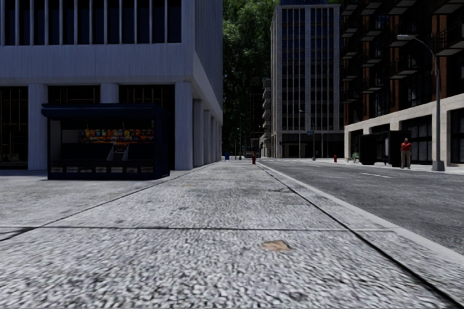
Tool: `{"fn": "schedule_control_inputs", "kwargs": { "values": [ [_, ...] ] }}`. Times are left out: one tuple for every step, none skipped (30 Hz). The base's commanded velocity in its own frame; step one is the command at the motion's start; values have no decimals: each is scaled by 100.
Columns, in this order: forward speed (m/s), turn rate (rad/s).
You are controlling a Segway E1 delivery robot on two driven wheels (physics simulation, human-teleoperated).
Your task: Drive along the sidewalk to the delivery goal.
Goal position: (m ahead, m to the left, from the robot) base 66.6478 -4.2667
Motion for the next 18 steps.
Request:
{"fn": "schedule_control_inputs", "kwargs": {
  "values": [
    [165,0],
    [200,0],
    [200,0],
    [200,0],
    [200,0],
    [200,0],
    [200,0],
    [200,0],
    [200,0],
    [200,0],
    [200,0],
    [200,0],
    [200,0],
    [200,0],
    [200,0],
    [200,0],
    [200,0],
    [200,0]
  ]
}}
